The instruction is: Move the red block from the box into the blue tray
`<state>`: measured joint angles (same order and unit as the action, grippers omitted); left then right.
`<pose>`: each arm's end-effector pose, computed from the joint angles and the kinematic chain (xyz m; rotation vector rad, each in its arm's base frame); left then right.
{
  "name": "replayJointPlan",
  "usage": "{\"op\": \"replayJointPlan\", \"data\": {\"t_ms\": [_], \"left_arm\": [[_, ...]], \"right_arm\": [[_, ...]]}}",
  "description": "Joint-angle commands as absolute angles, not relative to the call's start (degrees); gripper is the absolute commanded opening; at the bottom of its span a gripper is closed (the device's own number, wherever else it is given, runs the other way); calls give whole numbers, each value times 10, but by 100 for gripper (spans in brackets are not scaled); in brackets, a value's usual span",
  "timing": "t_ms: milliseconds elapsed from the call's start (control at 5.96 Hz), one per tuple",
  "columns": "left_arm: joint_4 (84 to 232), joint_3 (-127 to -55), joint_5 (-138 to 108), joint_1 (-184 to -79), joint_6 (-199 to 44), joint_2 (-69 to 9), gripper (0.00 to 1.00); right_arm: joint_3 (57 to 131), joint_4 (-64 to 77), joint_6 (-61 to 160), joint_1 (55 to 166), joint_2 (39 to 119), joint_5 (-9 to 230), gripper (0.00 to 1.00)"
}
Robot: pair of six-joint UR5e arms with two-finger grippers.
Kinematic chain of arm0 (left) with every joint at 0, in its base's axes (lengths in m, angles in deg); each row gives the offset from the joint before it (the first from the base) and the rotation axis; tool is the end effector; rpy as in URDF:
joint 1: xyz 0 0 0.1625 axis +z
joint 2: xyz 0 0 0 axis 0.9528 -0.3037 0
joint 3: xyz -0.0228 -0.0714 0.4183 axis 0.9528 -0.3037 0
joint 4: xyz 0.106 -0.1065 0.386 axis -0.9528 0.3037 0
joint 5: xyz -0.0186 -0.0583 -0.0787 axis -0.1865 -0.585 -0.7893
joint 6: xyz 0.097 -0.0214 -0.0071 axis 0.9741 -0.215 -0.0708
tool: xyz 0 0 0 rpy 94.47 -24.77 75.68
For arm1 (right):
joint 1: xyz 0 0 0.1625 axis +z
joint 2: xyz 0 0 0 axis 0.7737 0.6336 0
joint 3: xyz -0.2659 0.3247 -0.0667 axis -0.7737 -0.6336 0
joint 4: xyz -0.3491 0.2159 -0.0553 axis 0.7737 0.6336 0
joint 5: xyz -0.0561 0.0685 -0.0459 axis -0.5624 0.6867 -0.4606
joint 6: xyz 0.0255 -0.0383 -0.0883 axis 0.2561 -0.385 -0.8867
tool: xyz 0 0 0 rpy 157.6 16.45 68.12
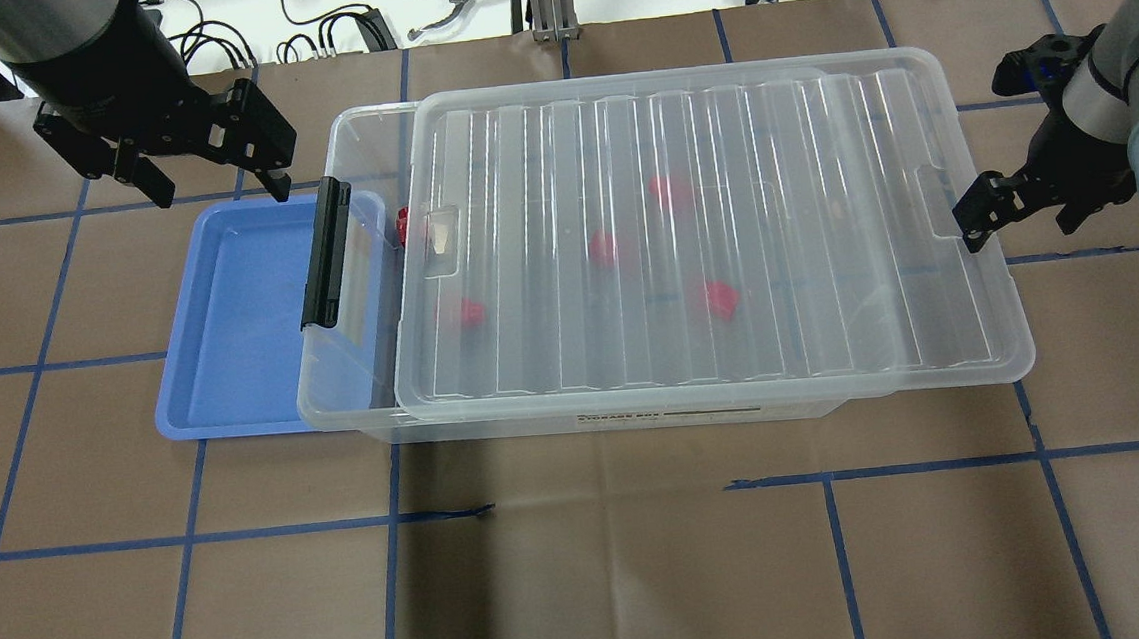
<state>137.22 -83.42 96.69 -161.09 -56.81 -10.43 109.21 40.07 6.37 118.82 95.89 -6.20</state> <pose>-0.1226 -0.4961 0.5329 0.1229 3.1368 -0.0286 -0.0634 -0.4992 0.3431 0.1216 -3.0865 -0.0559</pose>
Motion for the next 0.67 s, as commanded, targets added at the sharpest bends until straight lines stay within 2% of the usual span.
{"op": "replayJointPlan", "data": {"t_ms": [0, 503], "left_arm": [[1372, -837, 969, -1611, -566, -104, 98], [1372, -835, 968, -1611, -562, -104, 98]], "right_arm": [[1091, 407, 32, 1161, 953, -63, 100], [1085, 407, 5, 1129, 950, -63, 100]]}}
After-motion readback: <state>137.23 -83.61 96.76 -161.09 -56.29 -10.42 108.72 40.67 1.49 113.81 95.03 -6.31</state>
